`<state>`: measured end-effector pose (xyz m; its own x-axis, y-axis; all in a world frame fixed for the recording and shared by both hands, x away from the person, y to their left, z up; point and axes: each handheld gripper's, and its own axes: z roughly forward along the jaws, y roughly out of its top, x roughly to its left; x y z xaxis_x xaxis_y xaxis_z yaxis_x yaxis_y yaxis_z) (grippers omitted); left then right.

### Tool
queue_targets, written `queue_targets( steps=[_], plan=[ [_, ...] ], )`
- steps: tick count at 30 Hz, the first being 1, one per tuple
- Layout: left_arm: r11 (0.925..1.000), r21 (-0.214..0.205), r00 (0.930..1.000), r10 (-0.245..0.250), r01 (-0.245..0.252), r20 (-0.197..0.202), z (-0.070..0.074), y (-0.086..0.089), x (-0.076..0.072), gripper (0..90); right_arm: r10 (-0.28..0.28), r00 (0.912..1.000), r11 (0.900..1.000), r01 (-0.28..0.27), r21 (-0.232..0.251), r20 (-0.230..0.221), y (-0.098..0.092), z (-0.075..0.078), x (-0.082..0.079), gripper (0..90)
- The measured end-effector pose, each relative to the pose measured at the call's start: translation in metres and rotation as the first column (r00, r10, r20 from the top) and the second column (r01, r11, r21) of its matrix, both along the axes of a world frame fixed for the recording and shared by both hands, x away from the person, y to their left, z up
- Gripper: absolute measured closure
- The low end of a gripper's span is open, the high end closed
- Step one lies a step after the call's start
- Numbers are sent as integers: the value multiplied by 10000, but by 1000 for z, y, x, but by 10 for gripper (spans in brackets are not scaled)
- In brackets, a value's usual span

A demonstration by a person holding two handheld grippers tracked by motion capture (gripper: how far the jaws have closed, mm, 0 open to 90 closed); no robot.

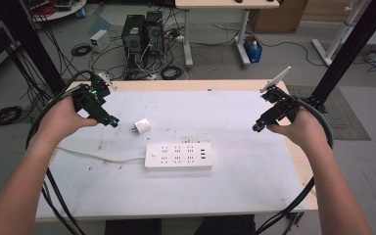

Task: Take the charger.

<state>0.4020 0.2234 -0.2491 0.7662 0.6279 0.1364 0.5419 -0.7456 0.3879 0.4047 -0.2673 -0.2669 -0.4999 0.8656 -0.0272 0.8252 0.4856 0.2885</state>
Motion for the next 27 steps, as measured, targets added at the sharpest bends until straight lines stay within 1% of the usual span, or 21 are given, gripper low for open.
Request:
queue_targets(
  steps=[1, 3, 5, 9, 11, 14, 15, 16, 17, 19, 21, 25, 27],
  plan=[
    [10000, -19, 10000, 16, -16, 5, -1, -1, 2, 143, 150, 9999, 9998, -150, 122, 65, 1, 2, -1, 118],
    [10000, -4, 10000, 36, -36, 14, -1, -2, 3, 143, 187, 9998, 9998, -188, 103, 102, 1, 2, 0, 118],
    [9999, 101, 10000, -58, 59, -81, -4, -4, 7, 143, 180, 9998, 9997, -182, 164, 89, 0, 1, 1, 118],
    [9997, 198, 9998, -108, 111, -139, -8, -9, 13, 143, 159, 9998, 9999, -160, 52, 149, -1, 0, 2, 119],
    [9996, 272, 9998, -100, 106, -198, -11, -11, 17, 143, 99, 9999, 9999, -100, 140, 71, -2, -1, 1, 119],
    [9990, 387, 9994, -193, 205, -296, -16, -17, 23, 143, 233, 9995, 9996, -236, 140, 221, -3, -3, 1, 119],
    [9988, 427, 9991, -231, 246, -357, -17, -19, 25, 143, 210, 9997, 9997, -213, 156, 157, -4, -6, 2, 119],
    [9990, 373, 9992, -215, 228, -346, -19, -20, 27, 142, 188, 9996, 9997, -190, 118, 190, -4, -6, 3, 119],
    [9991, 349, 9988, -244, 258, -423, -22, -23, 32, 143, 175, 9996, 9998, -178, 126, 232, -5, -7, 4, 119],
    [9990, 354, 9987, -253, 268, -436, -26, -25, 38, 142, 198, 9995, 9995, -203, 226, 227, -7, -9, 6, 119],
    [9990, 361, 9977, -221, 245, -633, -31, -28, 44, 142, 184, 9996, 9995, -189, 235, 215, -8, -10, 8, 119],
    [9985, 534, 9952, -20, 72, -975, -47, -36, 58, 142, 221, 9996, 9995, -225, 232, 189, -7, -13, 11, 119],
    [9985, 529, 9943, -51, 108, -1068, -57, -40, 65, 142, 273, 9994, 9994, -277, 230, 207, -7, -14, 12, 119]
  ],
)
